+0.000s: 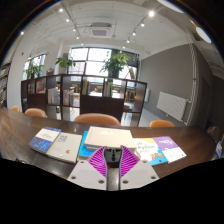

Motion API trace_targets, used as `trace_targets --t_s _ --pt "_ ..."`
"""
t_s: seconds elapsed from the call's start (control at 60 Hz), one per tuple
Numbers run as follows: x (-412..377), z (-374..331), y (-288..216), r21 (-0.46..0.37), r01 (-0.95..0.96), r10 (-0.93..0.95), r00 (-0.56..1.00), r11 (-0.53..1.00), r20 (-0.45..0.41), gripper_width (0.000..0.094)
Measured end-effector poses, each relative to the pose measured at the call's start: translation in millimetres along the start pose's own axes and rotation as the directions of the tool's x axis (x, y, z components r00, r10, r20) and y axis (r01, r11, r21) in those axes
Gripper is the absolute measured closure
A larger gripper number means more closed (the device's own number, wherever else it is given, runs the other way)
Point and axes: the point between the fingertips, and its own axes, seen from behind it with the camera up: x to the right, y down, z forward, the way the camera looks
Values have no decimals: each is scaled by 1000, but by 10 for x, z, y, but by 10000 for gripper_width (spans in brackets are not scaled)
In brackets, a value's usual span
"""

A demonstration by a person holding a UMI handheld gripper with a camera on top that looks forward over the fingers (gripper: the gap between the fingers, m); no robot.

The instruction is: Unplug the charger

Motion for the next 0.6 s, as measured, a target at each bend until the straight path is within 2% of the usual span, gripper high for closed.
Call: trace_targets --t_s 0.083,0.167,0.183,0.3,0.417,0.517,0.6 --pt "163 188 678 -109 -2 4 1000 994 19 805" --pt "235 281 1120 -175 -12 21 999 984 49 785" --pt "99 334 1340 -185 -19 30 998 983 53 785" --pt "169 398 1644 -234 -18 41 995 972 95 747" --pt "59 434 1753 -254 -43 83 985 966 148 652" --pt "-13 342 1560 -234 -49 98 974 971 204 403" --pt "3 152 1154 -179 -46 88 969 983 232 332"
